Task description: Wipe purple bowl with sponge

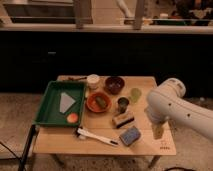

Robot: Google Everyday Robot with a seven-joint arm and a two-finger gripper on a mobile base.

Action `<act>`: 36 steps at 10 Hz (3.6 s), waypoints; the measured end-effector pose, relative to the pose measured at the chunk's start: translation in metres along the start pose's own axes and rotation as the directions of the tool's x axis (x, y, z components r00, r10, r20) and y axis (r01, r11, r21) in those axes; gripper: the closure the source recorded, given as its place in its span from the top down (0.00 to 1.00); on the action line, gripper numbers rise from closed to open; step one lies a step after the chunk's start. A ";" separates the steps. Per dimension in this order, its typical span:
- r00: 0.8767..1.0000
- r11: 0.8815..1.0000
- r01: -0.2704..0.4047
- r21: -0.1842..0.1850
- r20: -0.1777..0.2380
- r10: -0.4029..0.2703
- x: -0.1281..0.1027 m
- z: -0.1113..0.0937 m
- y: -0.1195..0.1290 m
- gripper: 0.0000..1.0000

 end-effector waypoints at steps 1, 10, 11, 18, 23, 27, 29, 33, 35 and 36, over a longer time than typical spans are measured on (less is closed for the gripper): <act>1.000 1.000 0.015 0.000 -0.004 -0.015 -0.004 0.001 0.000 0.80; 0.984 0.985 0.174 -0.004 -0.019 -0.175 -0.040 0.015 0.012 0.80; 0.982 0.982 0.190 -0.005 -0.019 -0.190 -0.042 0.018 0.014 0.80; 0.954 0.954 0.299 -0.011 -0.018 -0.299 -0.058 0.029 0.023 0.80; 0.928 0.928 0.372 -0.015 -0.018 -0.372 -0.064 0.031 0.027 0.80; 0.906 0.906 0.423 -0.017 -0.012 -0.423 -0.069 0.031 0.028 0.80; 0.892 0.892 0.452 -0.017 -0.008 -0.453 -0.071 0.031 0.029 0.80; 0.862 0.862 0.507 -0.022 0.002 -0.507 -0.075 0.030 0.031 0.80; 0.846 0.845 0.534 -0.025 0.007 -0.534 -0.076 0.030 0.033 0.80; 0.838 0.838 0.545 -0.025 0.009 -0.545 -0.077 0.030 0.033 0.80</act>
